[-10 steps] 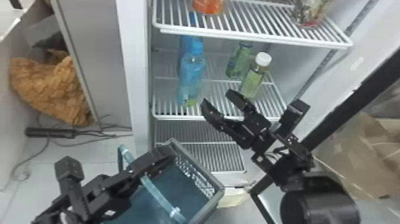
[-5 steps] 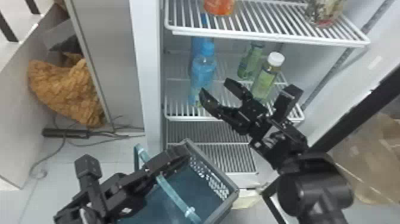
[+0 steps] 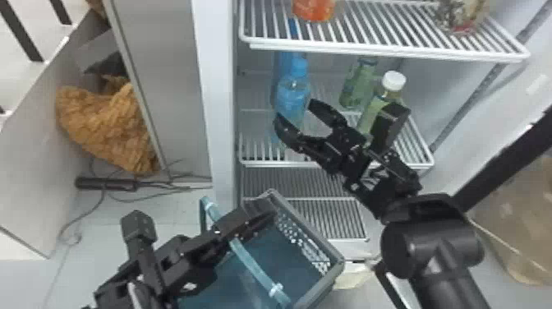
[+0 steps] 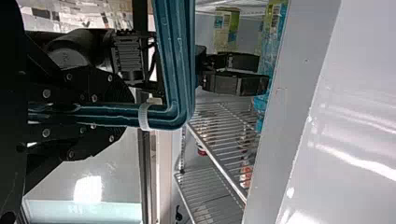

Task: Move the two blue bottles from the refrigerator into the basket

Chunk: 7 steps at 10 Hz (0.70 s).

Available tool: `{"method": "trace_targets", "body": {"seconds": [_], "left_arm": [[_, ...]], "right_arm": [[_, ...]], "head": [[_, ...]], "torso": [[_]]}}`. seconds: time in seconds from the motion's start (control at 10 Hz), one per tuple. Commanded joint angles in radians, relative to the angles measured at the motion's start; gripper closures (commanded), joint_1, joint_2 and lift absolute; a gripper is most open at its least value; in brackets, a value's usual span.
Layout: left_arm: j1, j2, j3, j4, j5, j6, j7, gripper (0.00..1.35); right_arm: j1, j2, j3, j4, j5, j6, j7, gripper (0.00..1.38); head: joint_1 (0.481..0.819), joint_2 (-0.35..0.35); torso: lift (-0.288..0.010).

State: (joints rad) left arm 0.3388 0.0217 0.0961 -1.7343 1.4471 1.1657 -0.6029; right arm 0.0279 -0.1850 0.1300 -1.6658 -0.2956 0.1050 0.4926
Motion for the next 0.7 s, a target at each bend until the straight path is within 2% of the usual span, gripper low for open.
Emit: {"method": "trace_targets", "body": {"seconds": [0.0,0.1,0.2,0.3,0.6], "left_arm": [[0.0,0.001,0.0,0.0,0.001,0.0,0.0,1.2],[0.0,0.001,0.0,0.0,0.001,0.0,0.0,1.2],[0.0,0.001,0.0,0.0,0.001,0.0,0.0,1.2],[0.0,0.001,0.0,0.0,0.001,0.0,-0.002,1.2],[-0.003,0.003,0.0,0.0,-0.001,0.0,-0.002,1.2]], "right_arm": [[-0.011,0.002,0.002,0.005,0.014,0.003,-0.011,0.23],[-0.021,0.002,0.0,0.005,0.024,0.037,-0.011,0.43],[-0.023,0.002,-0.004,0.003,0.026,0.086,-0.012,0.92],[-0.023,0.002,-0.008,0.001,0.026,0.108,-0.014,1.25],[-0.016,0.001,-0.012,-0.007,0.04,0.111,-0.012,1.28]], "head": [[0.695,-0.12],[0.695,-0.12],[0.695,-0.12],[0.695,-0.121],[0.695,-0.124]], "torso": [[-0.22],[-0.22],[-0.22],[-0.22],[-0.22]]}}
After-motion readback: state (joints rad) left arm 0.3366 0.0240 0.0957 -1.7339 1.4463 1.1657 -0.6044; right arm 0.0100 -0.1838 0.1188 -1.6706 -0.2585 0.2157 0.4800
